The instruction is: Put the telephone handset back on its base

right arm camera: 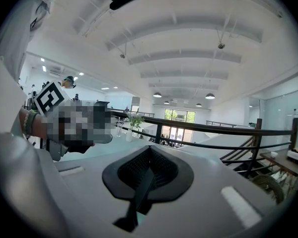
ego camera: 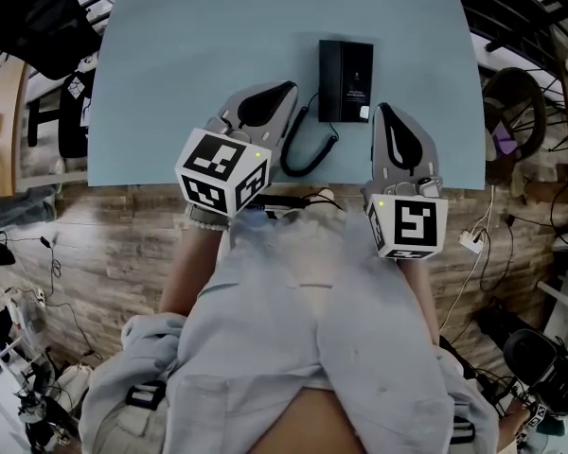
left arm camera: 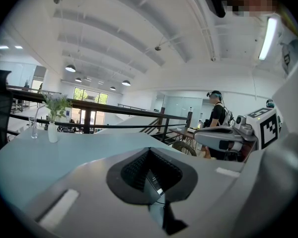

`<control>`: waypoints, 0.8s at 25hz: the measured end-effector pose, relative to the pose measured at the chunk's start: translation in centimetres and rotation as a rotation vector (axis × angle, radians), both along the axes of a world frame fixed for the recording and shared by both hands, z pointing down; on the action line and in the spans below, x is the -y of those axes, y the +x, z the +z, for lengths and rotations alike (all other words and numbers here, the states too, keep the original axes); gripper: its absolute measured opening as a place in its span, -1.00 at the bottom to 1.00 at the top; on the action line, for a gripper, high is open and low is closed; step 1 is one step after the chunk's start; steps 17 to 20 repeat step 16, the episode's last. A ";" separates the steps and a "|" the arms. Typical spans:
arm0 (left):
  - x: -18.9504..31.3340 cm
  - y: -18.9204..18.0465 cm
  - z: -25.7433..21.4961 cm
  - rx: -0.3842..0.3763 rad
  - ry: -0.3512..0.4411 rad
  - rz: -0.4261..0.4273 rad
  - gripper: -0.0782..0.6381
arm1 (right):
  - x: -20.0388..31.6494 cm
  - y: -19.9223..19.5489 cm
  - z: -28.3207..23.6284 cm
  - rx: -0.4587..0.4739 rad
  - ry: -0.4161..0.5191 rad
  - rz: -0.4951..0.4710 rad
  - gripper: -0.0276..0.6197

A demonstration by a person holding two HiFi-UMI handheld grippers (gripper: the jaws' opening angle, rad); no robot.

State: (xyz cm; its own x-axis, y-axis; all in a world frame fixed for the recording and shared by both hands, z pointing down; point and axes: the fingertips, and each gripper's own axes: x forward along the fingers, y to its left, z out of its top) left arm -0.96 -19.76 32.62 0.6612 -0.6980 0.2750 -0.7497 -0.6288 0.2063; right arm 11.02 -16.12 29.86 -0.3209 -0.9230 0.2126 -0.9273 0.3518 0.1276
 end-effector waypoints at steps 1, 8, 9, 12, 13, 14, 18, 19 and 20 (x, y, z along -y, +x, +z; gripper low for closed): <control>0.0 0.0 0.0 0.000 -0.001 0.000 -0.77 | 0.0 -0.1 0.0 -0.001 -0.001 -0.001 -0.90; 0.0 -0.3 0.0 -0.002 -0.004 -0.005 -0.77 | 0.0 -0.4 0.0 -0.010 -0.005 -0.012 -0.90; 0.0 -0.3 0.0 -0.003 -0.004 -0.005 -0.77 | 0.0 -0.5 -0.1 -0.014 -0.008 -0.014 -0.90; 0.0 -0.3 0.0 -0.003 -0.007 -0.005 -0.77 | -0.1 -0.6 0.0 -0.011 -0.009 -0.014 -0.90; 0.0 -0.4 0.1 -0.002 -0.009 -0.006 -0.77 | -0.1 -0.7 0.0 -0.013 -0.011 -0.015 -0.90; 0.0 -0.4 0.2 -0.002 -0.011 -0.007 -0.77 | -0.1 -0.7 0.1 -0.014 -0.013 -0.016 -0.90; -0.1 -0.4 0.3 -0.001 -0.015 -0.010 -0.77 | -0.2 -0.7 0.2 -0.016 -0.016 -0.017 -0.90; -0.1 -0.4 0.3 -0.001 -0.015 -0.010 -0.77 | -0.2 -0.7 0.2 -0.016 -0.016 -0.017 -0.90; -0.1 -0.4 0.3 -0.001 -0.015 -0.010 -0.77 | -0.2 -0.7 0.2 -0.016 -0.016 -0.017 -0.90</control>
